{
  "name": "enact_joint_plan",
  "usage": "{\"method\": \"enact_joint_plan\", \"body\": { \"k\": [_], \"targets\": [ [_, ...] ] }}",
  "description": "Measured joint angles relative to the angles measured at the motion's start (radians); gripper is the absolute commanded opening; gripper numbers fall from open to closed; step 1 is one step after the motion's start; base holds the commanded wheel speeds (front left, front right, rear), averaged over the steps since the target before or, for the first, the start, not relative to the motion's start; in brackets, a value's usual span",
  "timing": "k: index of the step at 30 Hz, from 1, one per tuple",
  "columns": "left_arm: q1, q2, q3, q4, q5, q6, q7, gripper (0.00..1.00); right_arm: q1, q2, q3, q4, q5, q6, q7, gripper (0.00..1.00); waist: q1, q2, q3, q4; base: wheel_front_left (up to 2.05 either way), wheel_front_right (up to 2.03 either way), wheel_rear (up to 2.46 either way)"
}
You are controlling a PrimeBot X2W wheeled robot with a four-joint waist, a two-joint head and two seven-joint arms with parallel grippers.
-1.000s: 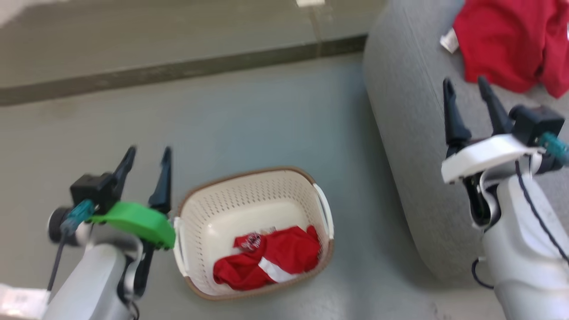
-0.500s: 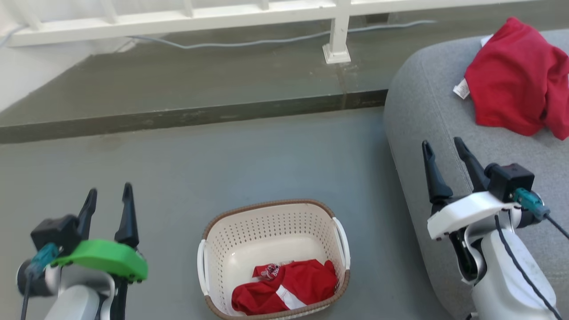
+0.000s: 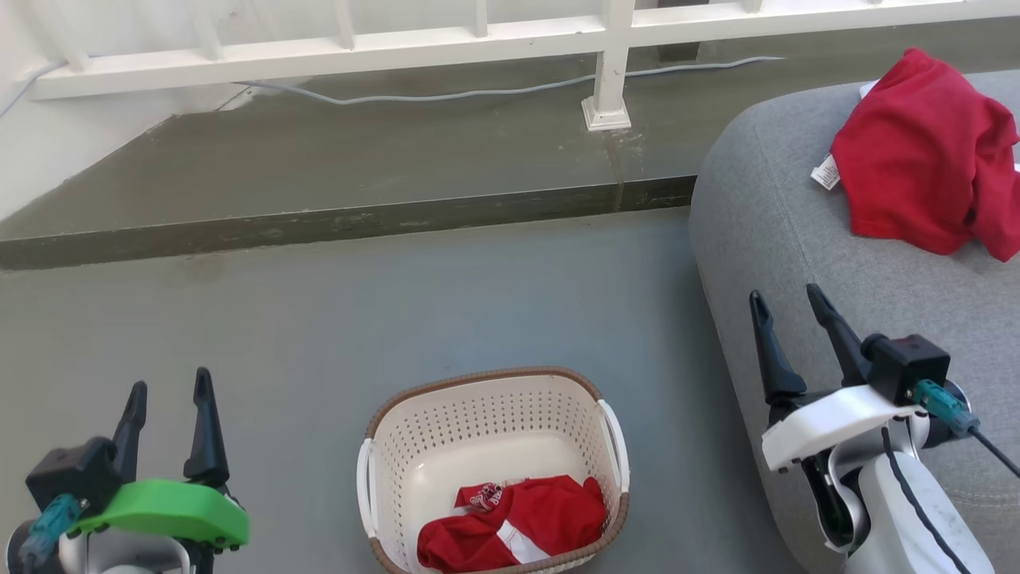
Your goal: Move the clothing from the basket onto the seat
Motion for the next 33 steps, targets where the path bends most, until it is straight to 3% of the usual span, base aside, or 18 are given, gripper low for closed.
{"method": "enact_joint_plan", "body": {
  "k": [33],
  "targets": [
    [0.095,-0.048,0.041,-0.087,0.062,-0.005,0.000,1.00,0.047,0.005,0.012,-0.055,0.008,-0.025,0.000,1.00,0.0000,0.0000,-0.008,-0.001,0.00,0.00,0.00]
  ]
}}
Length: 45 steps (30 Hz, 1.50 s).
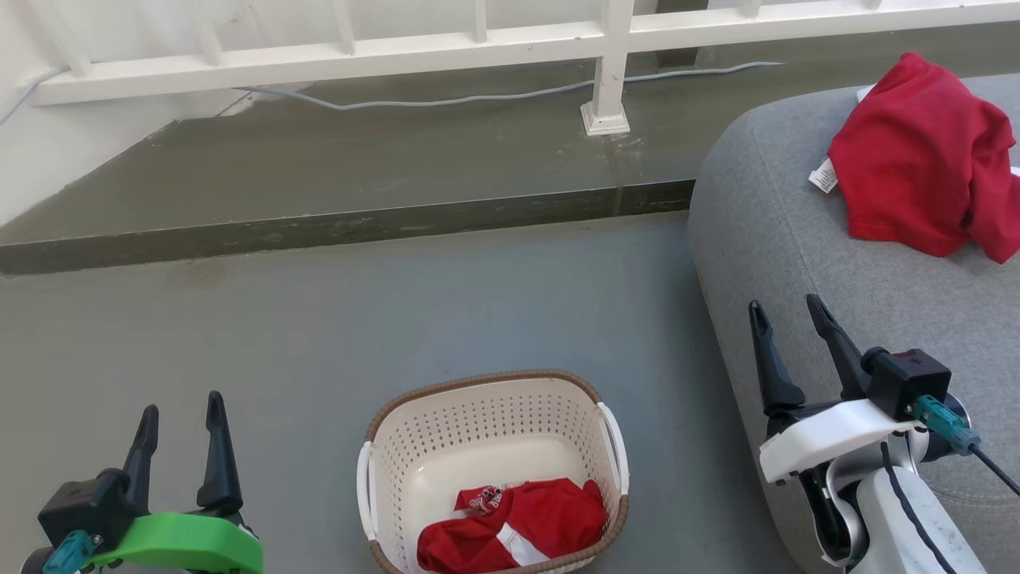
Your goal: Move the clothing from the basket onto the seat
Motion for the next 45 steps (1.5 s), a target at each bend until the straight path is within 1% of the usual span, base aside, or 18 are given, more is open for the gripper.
{"method": "enact_joint_plan", "body": {
  "k": [16,22,26,30,36,45],
  "targets": [
    [0.009,-0.006,0.019,-0.009,0.009,-0.009,0.000,1.00,0.000,0.002,0.001,-0.019,0.004,-0.002,0.000,1.00,0.0000,0.0000,0.015,-0.003,0.00,0.00,0.00],
    [0.009,-0.006,0.012,-0.014,0.033,-0.019,0.000,1.00,0.000,0.002,0.001,-0.039,0.006,-0.002,0.000,1.00,0.0000,0.0000,0.045,-0.005,0.00,0.00,0.00],
    [0.007,-0.005,0.000,-0.018,0.033,-0.019,0.000,1.00,-0.006,0.002,-0.009,-0.055,0.006,-0.002,0.000,1.00,0.0000,0.0000,0.079,-0.007,0.00,0.00,0.00],
    [-0.012,-0.003,-0.008,-0.026,0.042,-0.032,0.000,1.00,-0.044,-0.002,-0.019,-0.075,0.006,-0.009,0.000,1.00,0.0000,0.0000,0.123,-0.009,0.00,0.00,0.00],
    [-0.081,-0.002,-0.039,-0.024,0.052,-0.046,0.009,1.00,-0.111,-0.009,-0.038,-0.104,0.006,-0.009,0.000,1.00,0.0000,0.0000,0.199,-0.012,0.00,0.00,0.00],
    [-0.198,-0.002,-0.080,0.021,0.066,-0.072,0.047,1.00,-0.212,-0.010,-0.045,-0.135,0.006,-0.009,0.000,1.00,0.0001,0.0000,0.322,-0.020,0.00,0.00,0.00]
  ]
}}
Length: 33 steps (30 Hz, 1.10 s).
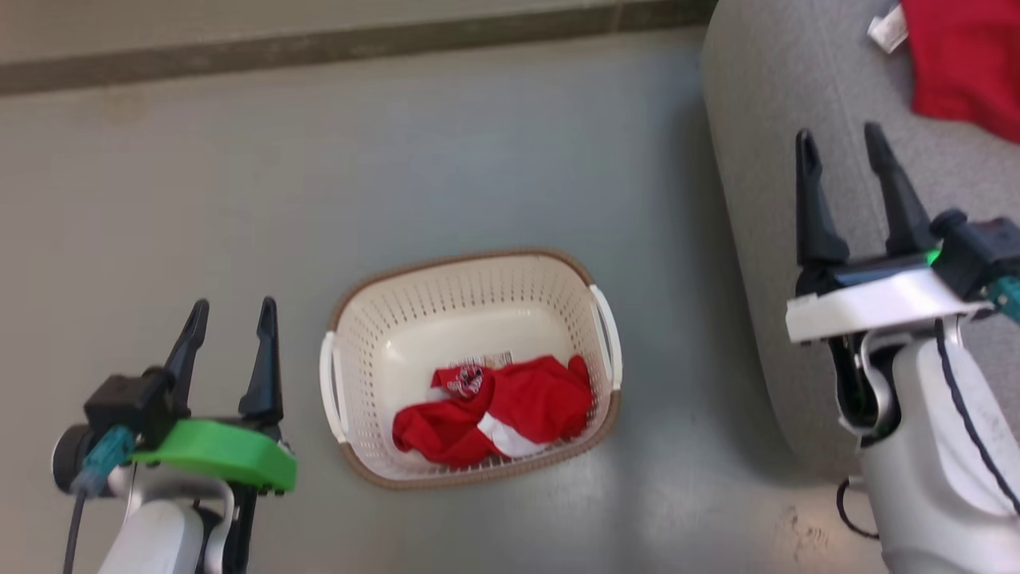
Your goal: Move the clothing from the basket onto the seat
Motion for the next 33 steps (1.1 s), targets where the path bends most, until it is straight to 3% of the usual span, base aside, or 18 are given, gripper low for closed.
{"method": "enact_joint_plan", "body": {
  "k": [33],
  "targets": [
    [-0.425,-0.061,-0.268,0.298,0.159,-0.132,0.193,1.00,-0.391,-0.019,-0.041,-0.091,0.001,-0.007,0.000,1.00,0.0001,0.0000,0.465,-0.072,0.00,0.00,0.00]
  ]
}}
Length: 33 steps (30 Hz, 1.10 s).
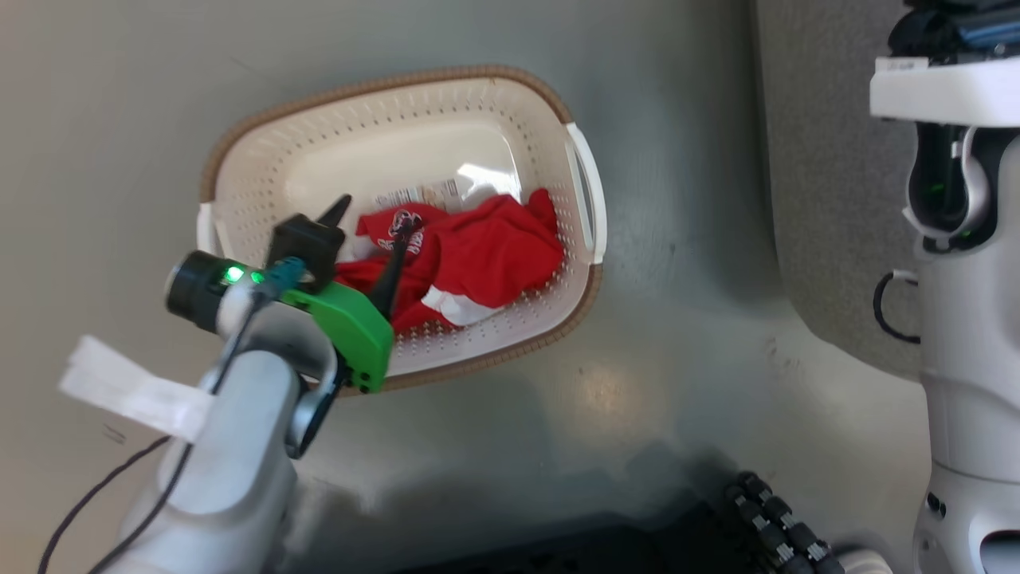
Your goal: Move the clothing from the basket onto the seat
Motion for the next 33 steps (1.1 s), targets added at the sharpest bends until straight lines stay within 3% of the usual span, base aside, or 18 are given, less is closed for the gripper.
{"method": "enact_joint_plan", "body": {
  "k": [19,33],
  "targets": [
    [-0.068,-0.033,-0.138,0.157,0.008,-0.034,0.037,1.00,-0.100,0.005,0.002,0.007,-0.003,0.003,0.000,1.00,0.0000,0.0000,0.126,-0.032,0.00,0.00,0.00],
    [-0.112,-0.035,-0.164,0.247,-0.018,-0.034,0.046,1.00,-0.139,0.014,0.022,0.008,-0.009,0.010,-0.001,1.00,-0.0001,0.0000,0.167,-0.059,0.00,0.00,0.00]
  ]
}}
